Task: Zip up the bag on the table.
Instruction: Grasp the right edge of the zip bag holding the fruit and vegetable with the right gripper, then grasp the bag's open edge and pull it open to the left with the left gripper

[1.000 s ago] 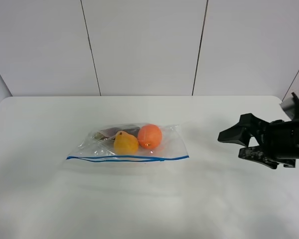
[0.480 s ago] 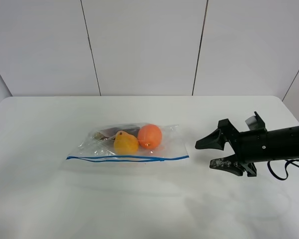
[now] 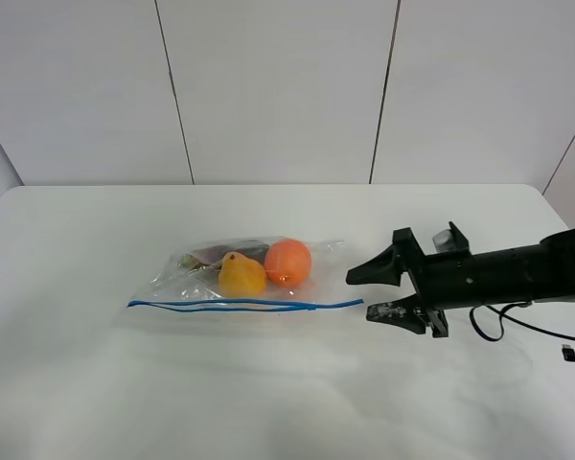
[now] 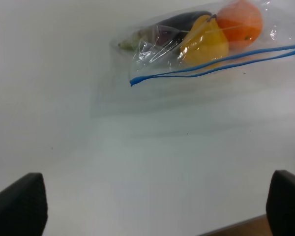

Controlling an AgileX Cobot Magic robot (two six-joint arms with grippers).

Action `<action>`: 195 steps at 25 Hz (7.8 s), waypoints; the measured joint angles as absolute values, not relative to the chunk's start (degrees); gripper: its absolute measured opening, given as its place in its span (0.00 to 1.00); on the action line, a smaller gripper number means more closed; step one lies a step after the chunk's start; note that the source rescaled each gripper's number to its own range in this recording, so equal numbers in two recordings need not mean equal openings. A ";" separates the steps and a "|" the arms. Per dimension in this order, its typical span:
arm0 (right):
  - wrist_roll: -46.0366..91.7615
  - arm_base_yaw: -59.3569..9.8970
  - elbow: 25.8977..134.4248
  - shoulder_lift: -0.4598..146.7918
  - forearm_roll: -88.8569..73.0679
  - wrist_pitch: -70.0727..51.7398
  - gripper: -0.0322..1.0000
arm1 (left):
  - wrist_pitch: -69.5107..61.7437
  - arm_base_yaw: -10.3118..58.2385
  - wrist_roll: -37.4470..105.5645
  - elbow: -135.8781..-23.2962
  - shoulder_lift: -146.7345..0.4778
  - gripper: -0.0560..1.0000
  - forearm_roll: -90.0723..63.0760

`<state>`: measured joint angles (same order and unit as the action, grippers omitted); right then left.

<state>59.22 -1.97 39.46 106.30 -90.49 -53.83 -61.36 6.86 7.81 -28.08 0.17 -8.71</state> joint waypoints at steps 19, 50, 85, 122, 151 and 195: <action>58.49 -8.12 43.04 109.09 -94.49 -50.19 0.79 | -61.36 6.86 7.86 -28.08 0.17 1.00 -8.71; 57.85 -7.30 43.04 109.09 -90.11 -52.15 0.03 | -61.36 6.86 7.92 -28.08 0.17 1.00 -8.42; 59.42 -7.30 43.04 109.09 -89.99 -51.89 0.03 | -42.38 6.86 16.34 -33.63 -13.66 1.00 -10.02; 60.50 -7.30 43.08 109.09 -89.76 -51.95 0.03 | -28.66 37.47 32.29 -34.05 -42.33 1.00 -22.22; 60.50 -7.30 43.08 109.09 -89.59 -51.89 0.03 | -11.04 49.39 36.14 -49.25 -92.13 1.00 -22.26; 60.50 -7.30 43.14 109.09 -89.51 -52.08 0.03 | 2.63 49.39 49.66 -55.13 -106.93 0.70 -21.33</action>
